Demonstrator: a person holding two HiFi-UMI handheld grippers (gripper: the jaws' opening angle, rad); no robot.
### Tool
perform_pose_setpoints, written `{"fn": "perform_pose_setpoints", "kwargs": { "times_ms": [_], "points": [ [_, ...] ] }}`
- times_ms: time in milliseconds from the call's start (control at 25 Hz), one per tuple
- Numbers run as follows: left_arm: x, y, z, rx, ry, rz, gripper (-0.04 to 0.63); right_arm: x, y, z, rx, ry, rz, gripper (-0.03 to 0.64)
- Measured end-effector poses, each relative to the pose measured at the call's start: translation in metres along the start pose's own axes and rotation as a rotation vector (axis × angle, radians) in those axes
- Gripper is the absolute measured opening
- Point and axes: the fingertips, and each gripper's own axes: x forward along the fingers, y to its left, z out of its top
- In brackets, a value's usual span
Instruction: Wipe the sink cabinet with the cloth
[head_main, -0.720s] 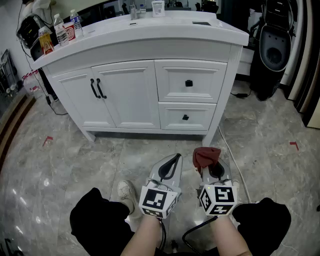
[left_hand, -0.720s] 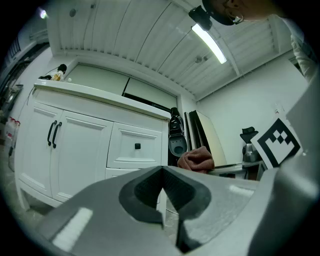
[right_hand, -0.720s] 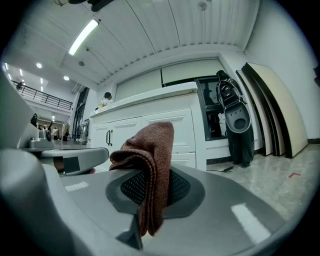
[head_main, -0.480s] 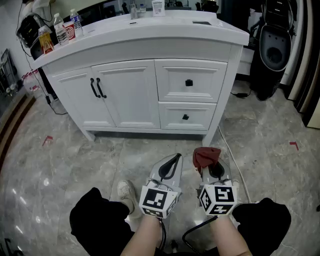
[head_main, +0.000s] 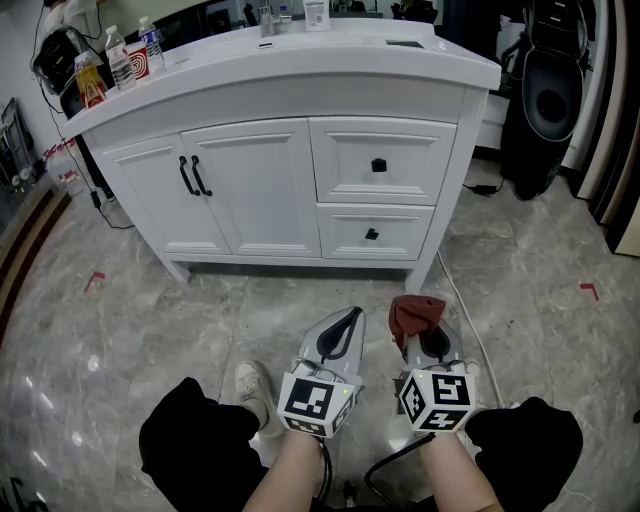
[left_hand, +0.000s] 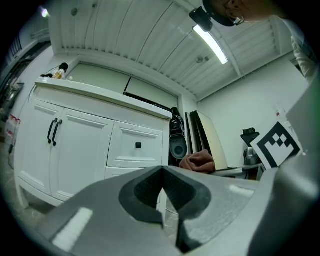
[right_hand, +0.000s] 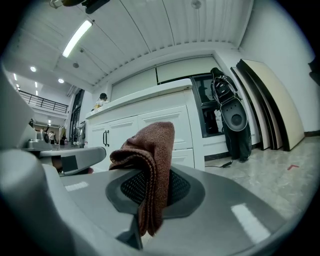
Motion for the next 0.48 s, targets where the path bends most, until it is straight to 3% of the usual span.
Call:
{"fn": "perform_pose_setpoints", "kwargs": {
  "times_ms": [240,480],
  "points": [
    [0.018,0.009,-0.010,-0.006,0.015,-0.012,0.000,0.027,-0.006,-0.010,0.023,0.026,0.000,0.080],
    [0.049,0.048,-0.003,0.016,0.000,0.021,0.000,0.079,-0.011,-0.005,0.052,0.026,0.010,0.080]
  ]
}}
